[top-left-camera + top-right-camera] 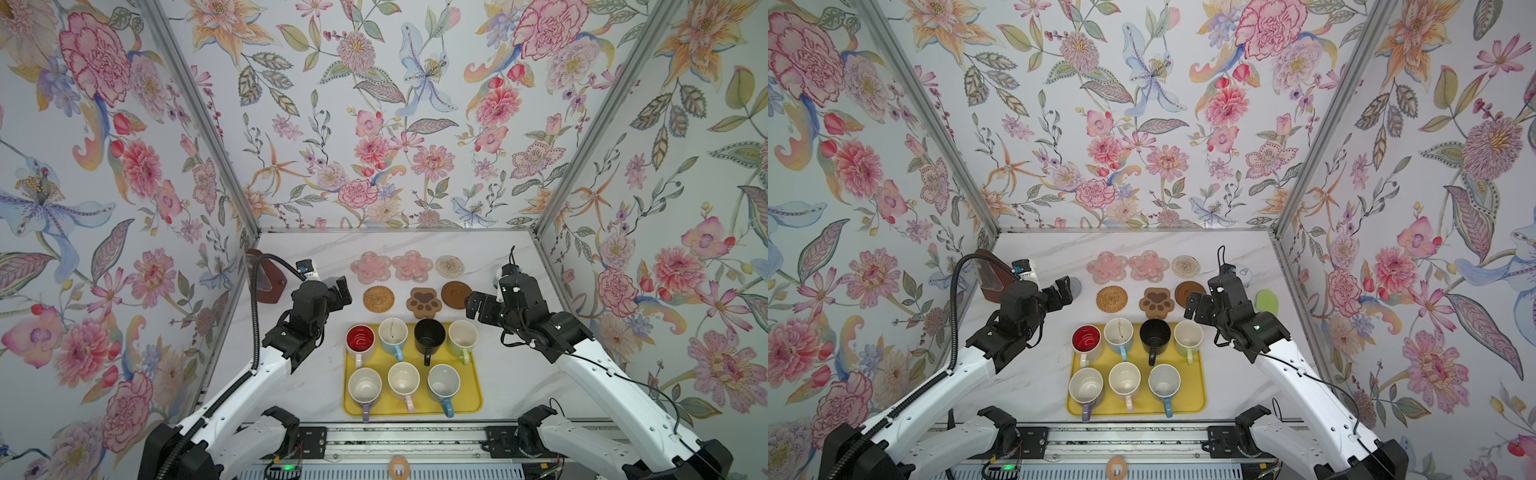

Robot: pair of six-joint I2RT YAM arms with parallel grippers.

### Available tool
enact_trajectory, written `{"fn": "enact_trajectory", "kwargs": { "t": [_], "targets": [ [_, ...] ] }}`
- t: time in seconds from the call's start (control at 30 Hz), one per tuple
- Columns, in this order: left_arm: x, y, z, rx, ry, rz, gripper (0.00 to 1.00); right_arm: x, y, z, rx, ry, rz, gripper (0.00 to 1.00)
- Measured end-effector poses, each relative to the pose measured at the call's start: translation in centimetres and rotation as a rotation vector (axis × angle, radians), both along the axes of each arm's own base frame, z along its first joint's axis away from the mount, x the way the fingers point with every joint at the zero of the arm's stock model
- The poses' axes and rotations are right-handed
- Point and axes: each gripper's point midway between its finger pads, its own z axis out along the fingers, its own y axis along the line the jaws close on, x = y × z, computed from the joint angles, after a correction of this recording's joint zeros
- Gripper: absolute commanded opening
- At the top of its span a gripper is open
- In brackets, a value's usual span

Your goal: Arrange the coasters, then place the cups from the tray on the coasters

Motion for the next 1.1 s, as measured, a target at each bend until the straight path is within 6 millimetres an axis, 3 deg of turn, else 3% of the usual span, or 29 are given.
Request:
{"fn": "enact_trajectory", "kwargs": {
  "t": [0.17, 0.57, 0.87, 1.1],
  "targets": [
    [-0.2, 0.4, 0.1, 0.001, -0.012, 0.011, 0.99, -3.3, 0.2, -3.2, -0.026, 0.106, 0.006, 0.94],
    [-1.6, 2.0, 0.0, 0.003, -0.041, 0.061, 0.99, -7.3, 1.6, -6.2, -0.058, 0.199, 0.049, 0.87],
    [-2.5, 3.1, -0.6, -0.012, -0.048, 0.092, 0.99, -8.6, 1.7, -9.1, -0.116, 0.259, 0.051, 0.73],
    [-2.6, 3.3, -0.9, -0.020, -0.041, 0.101, 0.99, -8.2, 2.0, -10.8, -0.151, 0.280, 0.048, 0.58]
  ]
}}
